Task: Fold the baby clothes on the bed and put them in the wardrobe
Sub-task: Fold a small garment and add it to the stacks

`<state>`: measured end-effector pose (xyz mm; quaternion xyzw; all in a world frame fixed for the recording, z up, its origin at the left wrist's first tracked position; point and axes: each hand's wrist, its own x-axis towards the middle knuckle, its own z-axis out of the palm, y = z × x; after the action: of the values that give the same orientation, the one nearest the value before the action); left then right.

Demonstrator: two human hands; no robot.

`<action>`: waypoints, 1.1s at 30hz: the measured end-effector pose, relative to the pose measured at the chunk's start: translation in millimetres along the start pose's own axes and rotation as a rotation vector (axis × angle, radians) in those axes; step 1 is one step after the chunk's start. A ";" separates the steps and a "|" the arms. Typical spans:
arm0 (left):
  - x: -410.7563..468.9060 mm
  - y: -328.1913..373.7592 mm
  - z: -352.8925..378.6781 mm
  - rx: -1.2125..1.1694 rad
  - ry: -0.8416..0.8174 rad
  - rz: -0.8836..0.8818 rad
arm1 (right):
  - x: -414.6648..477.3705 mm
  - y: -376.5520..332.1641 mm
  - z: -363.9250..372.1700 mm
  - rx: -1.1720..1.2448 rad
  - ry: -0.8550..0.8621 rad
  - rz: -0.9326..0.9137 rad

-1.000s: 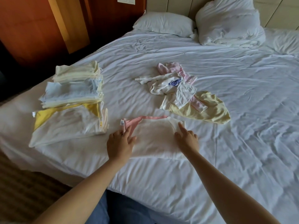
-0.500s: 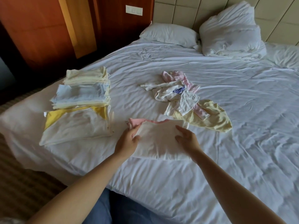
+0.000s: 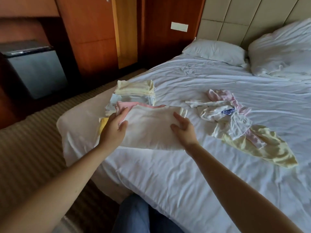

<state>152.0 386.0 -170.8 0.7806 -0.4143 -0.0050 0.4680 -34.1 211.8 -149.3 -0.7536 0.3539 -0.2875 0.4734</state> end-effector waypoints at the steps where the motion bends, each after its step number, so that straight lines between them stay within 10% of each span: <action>1: 4.1 -7.7 -10.0 0.017 0.009 -0.020 | 5.7 -5.5 14.2 -0.002 -0.011 0.000; 19: 15.8 -126.9 -3.7 0.492 -0.117 -0.258 | 52.4 41.5 128.9 -0.505 -0.089 0.086; 24: 29.5 -110.2 -4.0 0.557 0.036 -0.007 | 50.4 29.9 129.1 -0.701 0.080 -0.143; 33: 36.5 -127.0 33.9 0.665 -0.278 0.089 | 52.2 50.3 149.3 -0.852 -0.311 -0.286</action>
<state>244.2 365.4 -269.3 0.8632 -0.4866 0.0440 0.1274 97.9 230.8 -248.0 -0.9559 0.2580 -0.0630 0.1254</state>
